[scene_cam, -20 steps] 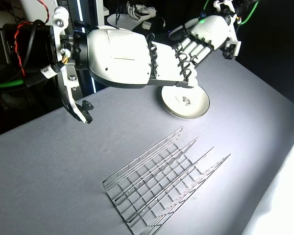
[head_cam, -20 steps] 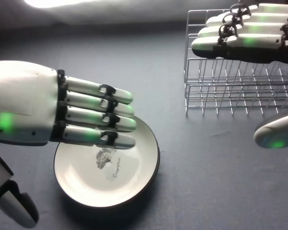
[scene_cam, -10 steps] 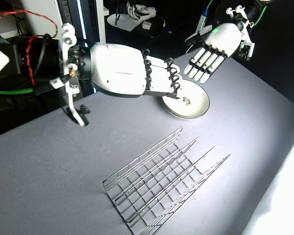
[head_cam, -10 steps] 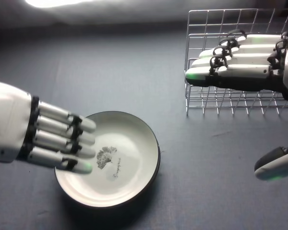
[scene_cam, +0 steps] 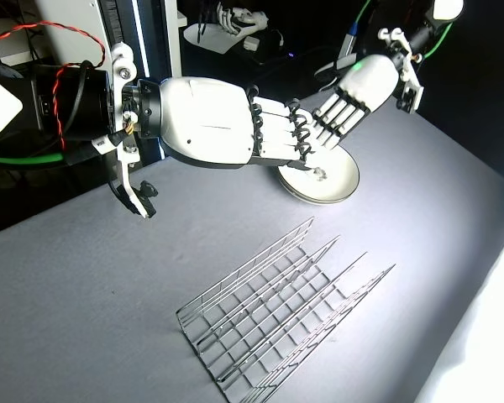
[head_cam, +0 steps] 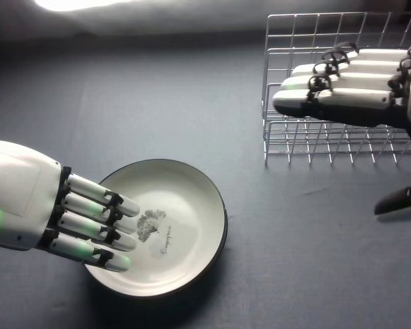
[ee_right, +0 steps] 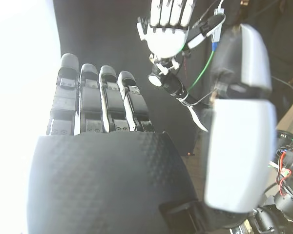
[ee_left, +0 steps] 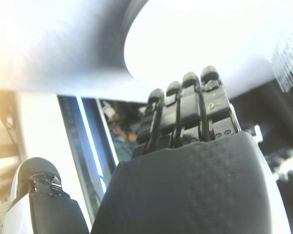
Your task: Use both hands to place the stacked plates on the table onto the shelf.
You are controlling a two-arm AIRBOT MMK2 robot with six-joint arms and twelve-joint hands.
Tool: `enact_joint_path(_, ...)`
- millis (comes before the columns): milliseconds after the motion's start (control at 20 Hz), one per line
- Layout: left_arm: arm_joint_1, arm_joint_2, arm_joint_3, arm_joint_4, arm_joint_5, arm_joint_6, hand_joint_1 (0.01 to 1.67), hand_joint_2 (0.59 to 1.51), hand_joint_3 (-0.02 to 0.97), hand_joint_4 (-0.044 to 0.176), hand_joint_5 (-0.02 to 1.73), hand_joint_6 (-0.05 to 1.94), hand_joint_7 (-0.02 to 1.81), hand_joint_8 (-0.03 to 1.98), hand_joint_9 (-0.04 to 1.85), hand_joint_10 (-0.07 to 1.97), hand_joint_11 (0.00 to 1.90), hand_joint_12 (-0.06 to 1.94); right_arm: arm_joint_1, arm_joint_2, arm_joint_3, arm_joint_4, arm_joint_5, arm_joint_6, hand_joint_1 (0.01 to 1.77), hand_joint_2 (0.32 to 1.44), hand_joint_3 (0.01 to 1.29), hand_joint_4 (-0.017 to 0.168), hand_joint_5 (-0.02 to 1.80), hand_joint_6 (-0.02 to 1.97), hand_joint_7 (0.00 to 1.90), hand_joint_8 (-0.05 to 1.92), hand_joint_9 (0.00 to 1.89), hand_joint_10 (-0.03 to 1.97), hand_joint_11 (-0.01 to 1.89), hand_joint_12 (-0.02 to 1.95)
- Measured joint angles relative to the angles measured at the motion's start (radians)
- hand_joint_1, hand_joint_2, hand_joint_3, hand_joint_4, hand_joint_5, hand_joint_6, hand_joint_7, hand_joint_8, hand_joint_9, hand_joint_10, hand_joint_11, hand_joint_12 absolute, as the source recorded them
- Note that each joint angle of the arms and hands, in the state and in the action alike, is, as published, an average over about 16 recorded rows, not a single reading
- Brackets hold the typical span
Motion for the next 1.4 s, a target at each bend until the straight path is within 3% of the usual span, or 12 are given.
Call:
enact_joint_path(450, 0.059, -0.062, 0.084, 0.002, 0.032, 0.029, 0.02, 0.878, 0.010, -0.003, 0.02, 0.01, 0.02, 0.00, 0.02, 0.01, 0.02, -0.01, 0.000, -0.030, 0.072, -0.085, 0.044, -0.004, 1.19, 0.99, 0.02, -0.001, 0.06, 0.02, 0.05, 0.01, 0.07, 0.01, 0.02, 0.71)
enact_joint_path(800, 0.087, -0.088, 0.134, -0.007, 0.045, 0.036, 0.02, 0.878, 0.010, -0.003, 0.01, -0.01, 0.01, -0.01, 0.02, 0.00, 0.02, -0.01, 0.007, -0.089, 0.171, -0.206, 0.166, -0.007, 1.28, 1.00, 0.02, 0.002, 0.06, 0.02, 0.06, 0.01, 0.09, 0.01, 0.02, 0.81)
enact_joint_path(1150, 0.106, -0.102, 0.160, -0.013, 0.048, 0.045, 0.02, 0.875, 0.010, -0.002, -0.01, -0.02, 0.00, -0.01, 0.01, 0.00, 0.02, -0.01, 0.009, -0.139, 0.247, -0.301, 0.294, -0.009, 1.33, 1.01, 0.02, 0.002, 0.05, 0.02, 0.05, 0.01, 0.09, 0.01, 0.02, 0.83)
enact_joint_path(1400, 0.115, -0.109, 0.158, -0.011, 0.051, 0.051, 0.01, 0.879, 0.010, -0.002, -0.01, -0.02, -0.01, -0.01, 0.01, -0.01, 0.02, 0.00, -0.002, -0.160, 0.267, -0.344, 0.340, -0.009, 1.37, 1.02, 0.02, 0.003, 0.05, 0.02, 0.06, 0.01, 0.10, 0.01, 0.02, 0.84)
